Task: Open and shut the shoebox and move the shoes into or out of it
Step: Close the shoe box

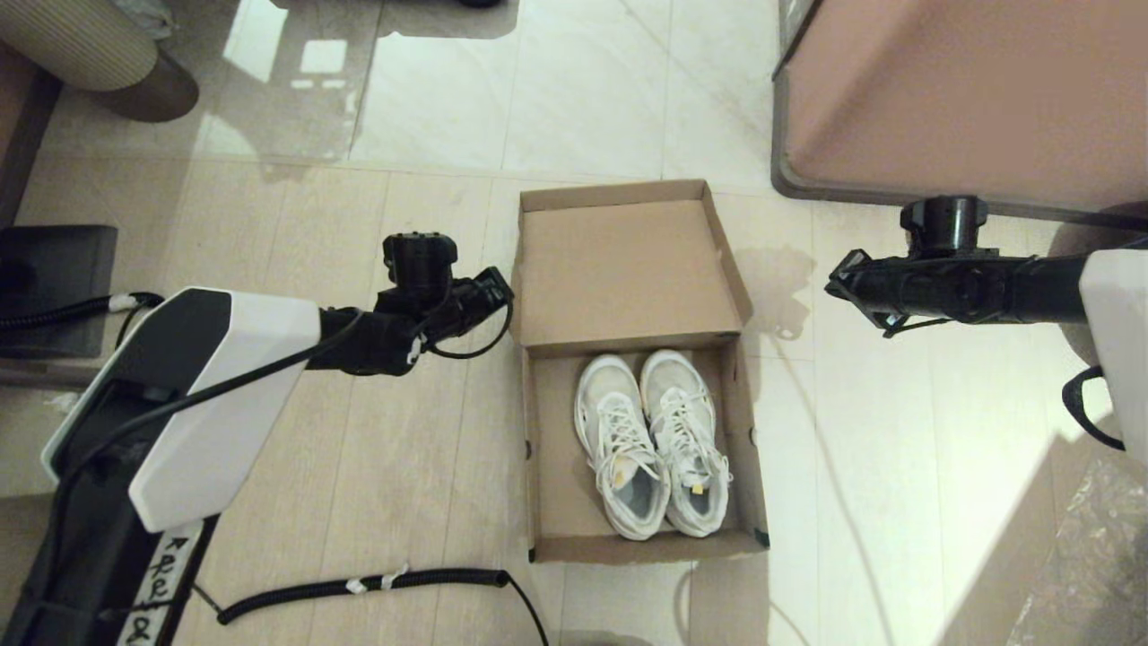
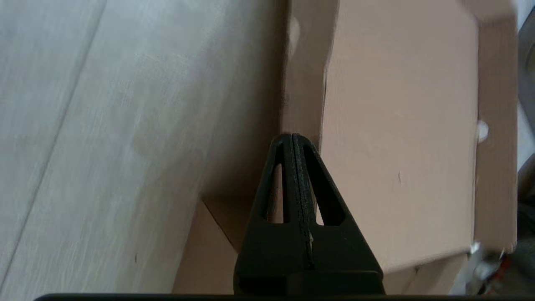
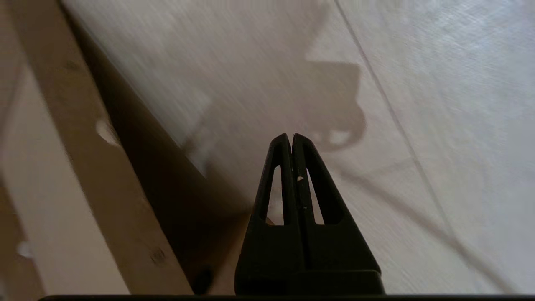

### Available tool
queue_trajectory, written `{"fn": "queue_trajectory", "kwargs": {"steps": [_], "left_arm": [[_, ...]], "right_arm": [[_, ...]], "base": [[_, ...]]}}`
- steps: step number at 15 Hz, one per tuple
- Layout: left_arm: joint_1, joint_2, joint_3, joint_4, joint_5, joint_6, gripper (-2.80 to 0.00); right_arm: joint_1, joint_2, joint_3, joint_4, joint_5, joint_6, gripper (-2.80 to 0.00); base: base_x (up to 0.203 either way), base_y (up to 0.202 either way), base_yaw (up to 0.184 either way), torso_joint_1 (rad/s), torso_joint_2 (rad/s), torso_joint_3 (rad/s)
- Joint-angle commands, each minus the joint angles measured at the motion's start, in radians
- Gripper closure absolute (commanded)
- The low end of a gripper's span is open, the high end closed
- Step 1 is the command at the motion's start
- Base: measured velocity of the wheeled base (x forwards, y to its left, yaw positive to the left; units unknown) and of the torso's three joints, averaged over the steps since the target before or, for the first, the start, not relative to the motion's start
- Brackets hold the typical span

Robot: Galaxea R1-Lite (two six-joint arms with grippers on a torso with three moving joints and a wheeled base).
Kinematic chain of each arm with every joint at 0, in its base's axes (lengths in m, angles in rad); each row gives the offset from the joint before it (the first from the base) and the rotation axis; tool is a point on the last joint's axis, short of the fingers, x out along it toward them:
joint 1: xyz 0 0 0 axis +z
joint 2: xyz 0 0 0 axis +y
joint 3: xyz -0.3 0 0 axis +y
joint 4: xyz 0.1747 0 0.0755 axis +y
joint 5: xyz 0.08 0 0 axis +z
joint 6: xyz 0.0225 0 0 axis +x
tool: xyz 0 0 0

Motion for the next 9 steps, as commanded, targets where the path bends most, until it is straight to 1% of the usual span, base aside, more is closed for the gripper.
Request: {"fn": "queue_trajectory", "kwargs": {"steps": [1, 4, 8, 9], "left_arm": [[-0.010, 0.022, 0.000, -0.022, -0.001, -0.005, 0.00], [-0.017, 0.030, 0.000, -0.024, -0.004, -0.005, 0.00], [-0.044, 0.045, -0.001, -0.028, -0.007, -0.005, 0.00], [-0.048, 0.046, -0.003, -0.030, -0.009, -0.005, 0.00]], "right_arm": [[0.017, 0.034, -0.002, -0.048, 0.005, 0.053, 0.00], [0.046, 0.061, 0.000, -0.072, 0.007, 0.132, 0.00], [0.038, 0.086, 0.000, -0.074, 0.011, 0.165, 0.00], [0.036, 0.085, 0.000, -0.074, 0.029, 0.187, 0.00]], "base": [[0.000, 0.000, 0.000, 0.000, 0.00, 0.000], [0.000, 0.000, 0.000, 0.000, 0.00, 0.000], [0.000, 0.000, 0.000, 0.000, 0.00, 0.000], [0.000, 0.000, 0.000, 0.000, 0.00, 0.000]]}}
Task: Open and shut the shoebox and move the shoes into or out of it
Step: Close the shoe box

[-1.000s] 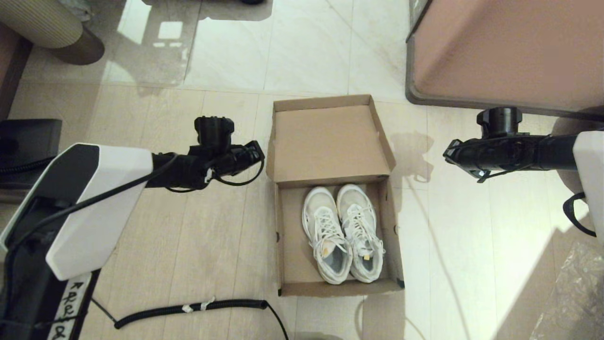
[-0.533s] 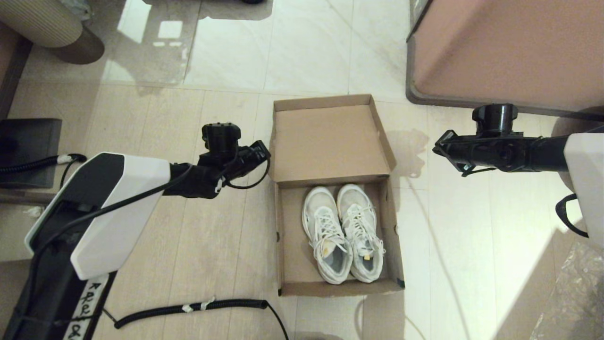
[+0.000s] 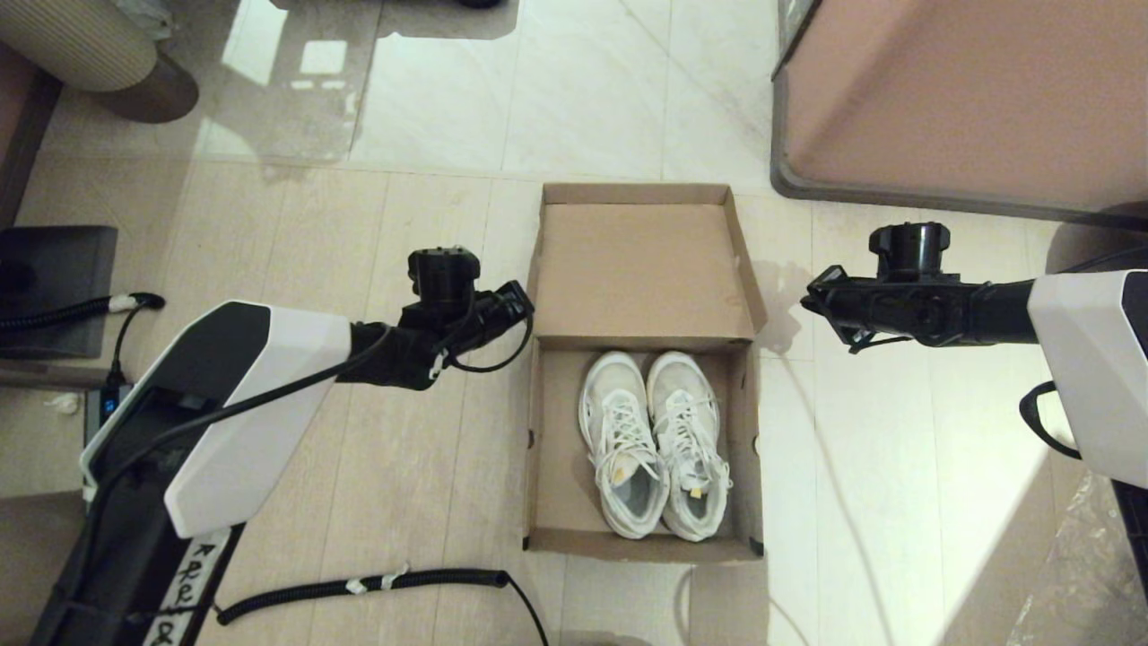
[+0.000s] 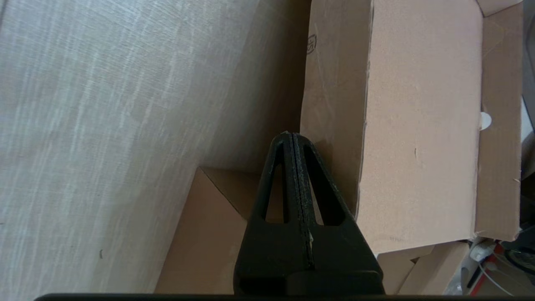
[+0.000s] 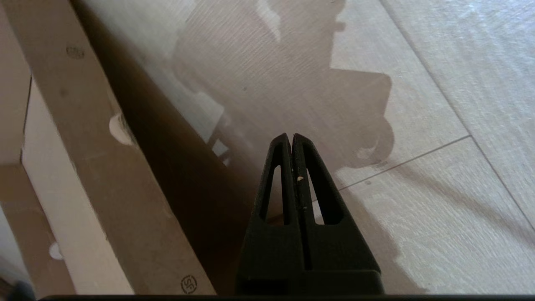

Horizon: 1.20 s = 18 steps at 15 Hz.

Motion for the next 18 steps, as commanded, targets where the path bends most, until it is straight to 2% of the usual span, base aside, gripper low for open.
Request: {"fn": "queue_trajectory", "kwargs": {"steps": [1, 3, 7, 10, 13, 18], "left_arm": [[-0.012, 0.012, -0.006, -0.004, -0.005, -0.004, 0.00], [-0.018, 0.018, -0.006, -0.004, 0.002, -0.004, 0.00], [-0.017, 0.014, -0.006, -0.002, 0.006, -0.004, 0.00], [-0.017, 0.009, -0.006, -0.002, 0.006, -0.002, 0.00], [-0.025, 0.005, -0.006, -0.002, 0.009, -0.004, 0.00], [-0.035, 0.000, -0.004, 0.006, 0.009, -0.004, 0.00]], "right_arm": [[-0.009, 0.008, 0.000, -0.001, 0.048, 0.045, 0.00], [-0.031, 0.007, 0.000, -0.001, 0.107, 0.095, 0.00], [-0.035, 0.034, 0.000, -0.003, 0.192, 0.107, 0.00], [-0.034, 0.060, 0.000, -0.036, 0.201, 0.167, 0.00], [-0.034, 0.086, 0.000, -0.162, 0.243, 0.327, 0.00], [-0.007, 0.119, -0.001, -0.222, 0.267, 0.377, 0.00]], "base": [[0.000, 0.000, 0.000, 0.000, 0.00, 0.000], [0.000, 0.000, 0.000, 0.000, 0.00, 0.000], [0.000, 0.000, 0.000, 0.000, 0.00, 0.000], [0.000, 0.000, 0.000, 0.000, 0.00, 0.000], [0.000, 0.000, 0.000, 0.000, 0.00, 0.000], [0.000, 0.000, 0.000, 0.000, 0.00, 0.000]]}}
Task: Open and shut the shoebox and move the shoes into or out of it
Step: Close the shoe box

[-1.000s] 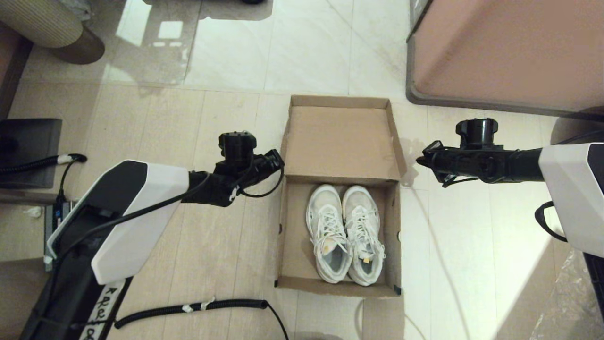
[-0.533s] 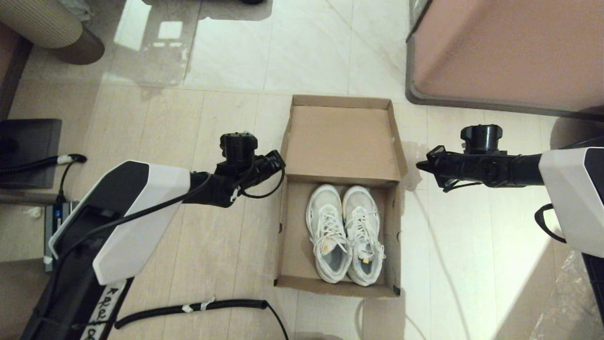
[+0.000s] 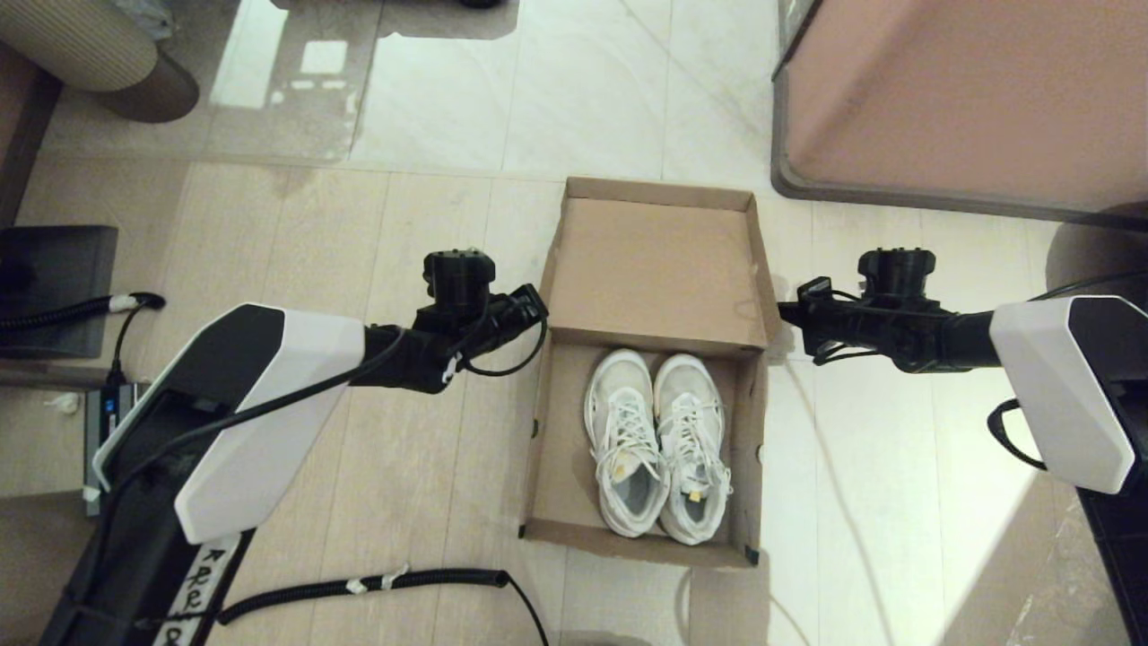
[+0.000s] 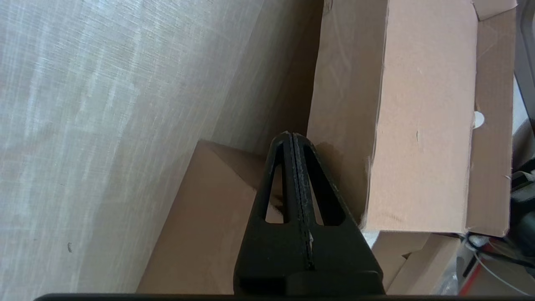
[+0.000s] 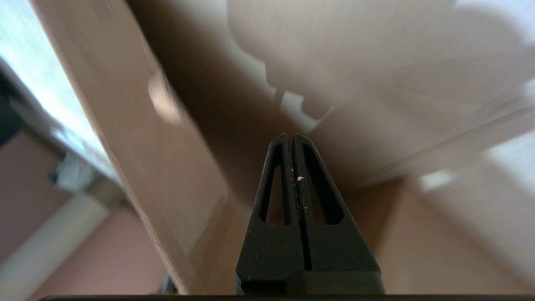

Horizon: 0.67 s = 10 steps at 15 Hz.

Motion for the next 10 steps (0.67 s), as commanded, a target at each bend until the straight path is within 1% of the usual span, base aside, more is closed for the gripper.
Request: {"fn": "queue_trajectory", "kwargs": {"steps": [1, 3, 6, 7, 10], "left_arm": [[-0.004, -0.004, 0.001, -0.002, -0.001, -0.004, 0.00], [-0.010, -0.004, 0.001, -0.001, 0.000, -0.005, 0.00], [-0.010, -0.005, 0.001, 0.001, 0.005, -0.005, 0.00], [-0.010, -0.005, 0.001, 0.001, 0.018, -0.004, 0.00], [-0.010, -0.005, 0.002, 0.003, 0.036, -0.005, 0.00]], "right_arm": [[0.007, 0.033, 0.001, -0.068, 0.005, 0.024, 0.00], [0.024, 0.062, -0.001, -0.142, 0.019, 0.043, 0.00], [0.045, 0.086, -0.002, -0.144, 0.033, 0.054, 0.00], [0.045, 0.089, -0.002, -0.154, 0.034, 0.084, 0.00], [0.045, 0.109, -0.012, -0.250, 0.047, 0.250, 0.00]], "base": [[0.000, 0.000, 0.000, 0.000, 0.00, 0.000], [0.000, 0.000, 0.000, 0.000, 0.00, 0.000], [0.000, 0.000, 0.000, 0.000, 0.00, 0.000], [0.000, 0.000, 0.000, 0.000, 0.00, 0.000], [0.000, 0.000, 0.000, 0.000, 0.00, 0.000]]}}
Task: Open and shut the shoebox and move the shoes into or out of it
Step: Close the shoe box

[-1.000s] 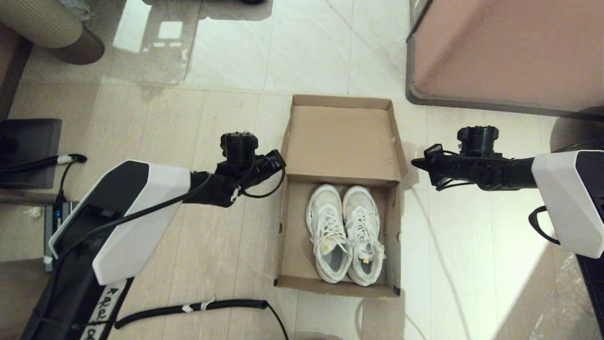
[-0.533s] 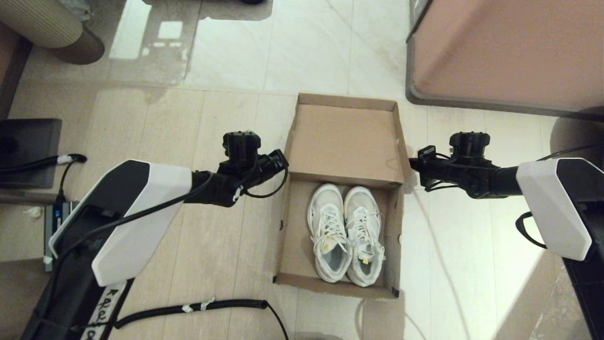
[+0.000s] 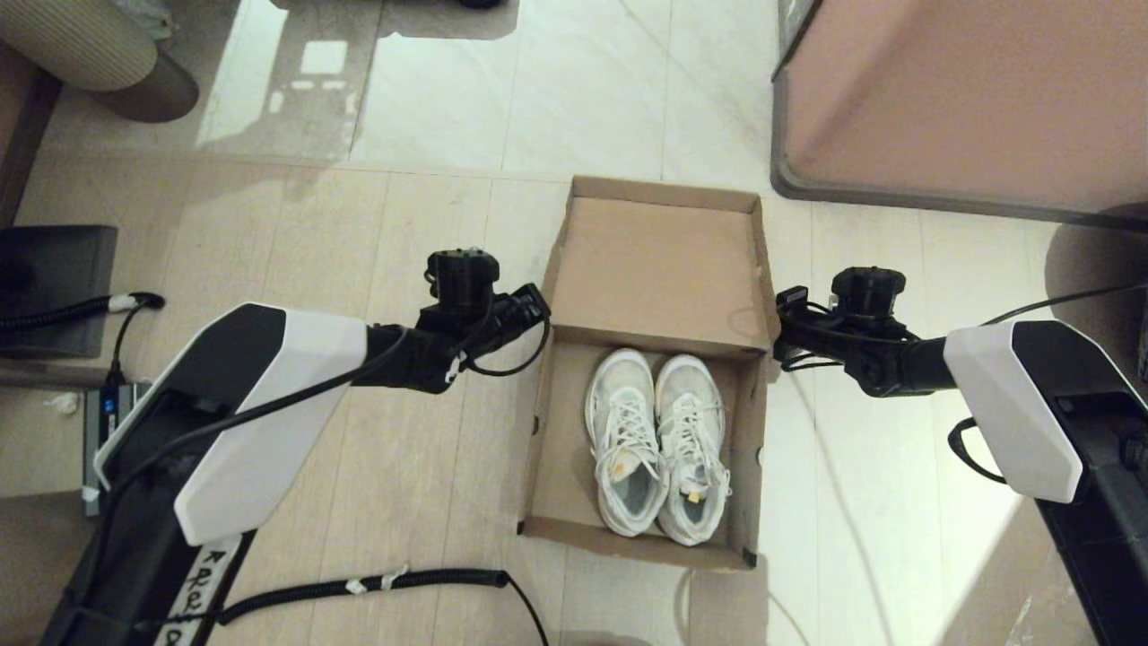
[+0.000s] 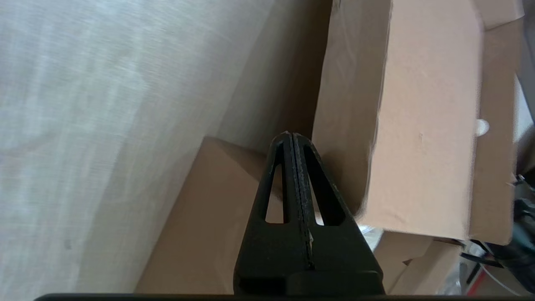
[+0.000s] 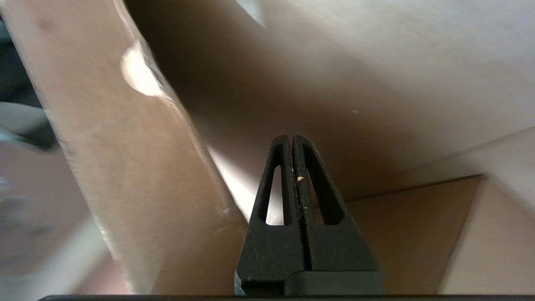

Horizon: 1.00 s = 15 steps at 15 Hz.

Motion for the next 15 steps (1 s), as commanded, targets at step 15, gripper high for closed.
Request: {"fn": "queue_trajectory", "kwargs": {"steps": [15], "left_arm": [[-0.005, 0.010, 0.001, -0.005, 0.000, -0.004, 0.00]], "right_arm": [[-0.075, 0.043, -0.007, -0.281, 0.392, 0.431, 0.00]], "base": [[0.000, 0.000, 0.000, 0.000, 0.00, 0.000]]}}
